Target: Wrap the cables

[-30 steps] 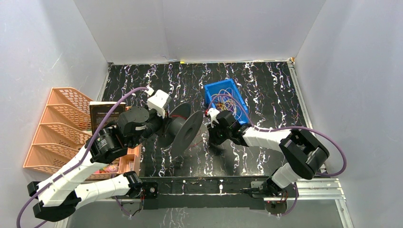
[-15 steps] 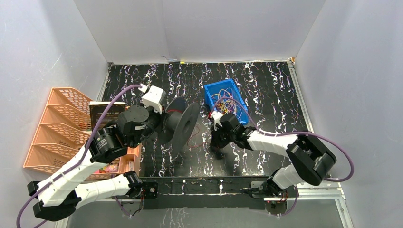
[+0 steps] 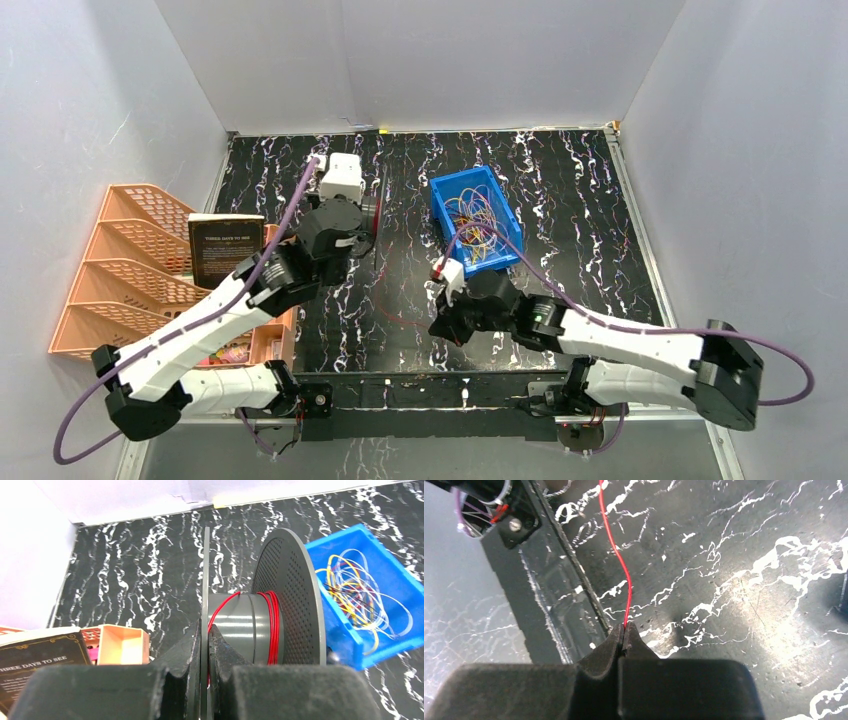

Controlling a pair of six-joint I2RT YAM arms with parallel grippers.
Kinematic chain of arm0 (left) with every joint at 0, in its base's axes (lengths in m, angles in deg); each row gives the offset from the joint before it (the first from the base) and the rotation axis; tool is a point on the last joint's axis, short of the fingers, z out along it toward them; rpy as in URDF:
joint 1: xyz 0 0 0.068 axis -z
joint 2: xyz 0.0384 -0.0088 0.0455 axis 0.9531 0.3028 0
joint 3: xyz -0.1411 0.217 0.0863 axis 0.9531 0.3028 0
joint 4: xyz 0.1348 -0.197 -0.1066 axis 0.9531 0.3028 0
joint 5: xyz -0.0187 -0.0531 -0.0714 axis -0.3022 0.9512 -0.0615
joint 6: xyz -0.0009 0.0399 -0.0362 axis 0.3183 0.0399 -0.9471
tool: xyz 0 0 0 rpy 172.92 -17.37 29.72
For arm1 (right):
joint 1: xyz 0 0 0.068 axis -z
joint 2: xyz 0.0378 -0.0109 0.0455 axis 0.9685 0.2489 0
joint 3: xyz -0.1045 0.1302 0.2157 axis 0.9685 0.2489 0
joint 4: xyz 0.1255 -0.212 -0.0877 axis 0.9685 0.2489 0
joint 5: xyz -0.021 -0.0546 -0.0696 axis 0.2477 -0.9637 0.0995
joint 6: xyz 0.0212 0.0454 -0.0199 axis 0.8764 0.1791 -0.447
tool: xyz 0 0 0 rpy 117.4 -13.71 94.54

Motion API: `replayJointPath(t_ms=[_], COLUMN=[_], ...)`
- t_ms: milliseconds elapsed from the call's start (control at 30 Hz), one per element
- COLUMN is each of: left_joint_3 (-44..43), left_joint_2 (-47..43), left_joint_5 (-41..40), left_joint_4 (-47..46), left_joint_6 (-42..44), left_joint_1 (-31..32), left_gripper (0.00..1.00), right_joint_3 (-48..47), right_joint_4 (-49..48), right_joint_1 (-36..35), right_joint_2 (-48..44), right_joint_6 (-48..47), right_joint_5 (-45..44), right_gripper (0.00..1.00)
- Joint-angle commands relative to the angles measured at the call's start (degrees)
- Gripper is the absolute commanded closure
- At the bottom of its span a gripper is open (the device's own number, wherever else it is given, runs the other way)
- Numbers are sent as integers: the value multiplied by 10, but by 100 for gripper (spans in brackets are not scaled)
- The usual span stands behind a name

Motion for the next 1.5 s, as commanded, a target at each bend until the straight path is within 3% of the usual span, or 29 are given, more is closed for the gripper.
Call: replayJointPath(t_ms=[0, 267, 667, 933, 1133, 1333, 1467], left_joint_3=[-2, 31, 45, 63, 90, 102, 98], left_joint_2=[20, 79, 140, 118, 89, 43, 13], left_joint_5=[-94, -101, -60, 4, 108, 194, 267], left_joint_4=[-85, -78, -22, 6, 26, 46, 66], left_joint_6=[46, 50, 41, 58, 83, 91, 97], left_joint_1=[-6, -34, -51, -52, -51, -51, -52], left_gripper=[100, 100, 100, 100, 100, 100, 100], right_joint_3=[-18, -85, -196, -239, -296, -323, -327], right_joint_4=[27, 69, 114, 135, 180, 169, 158], right_joint_1=[-27, -35, -35, -35, -33, 32, 113], right_joint_2=[-96, -199, -220, -189, -105, -48, -14], right_joint_6=[4, -23, -55, -70, -110, -143, -137], right_joint_5=[-49, -54, -140, -304, -411, -407, -340], right_gripper=[100, 100, 100, 100, 100, 100, 100])
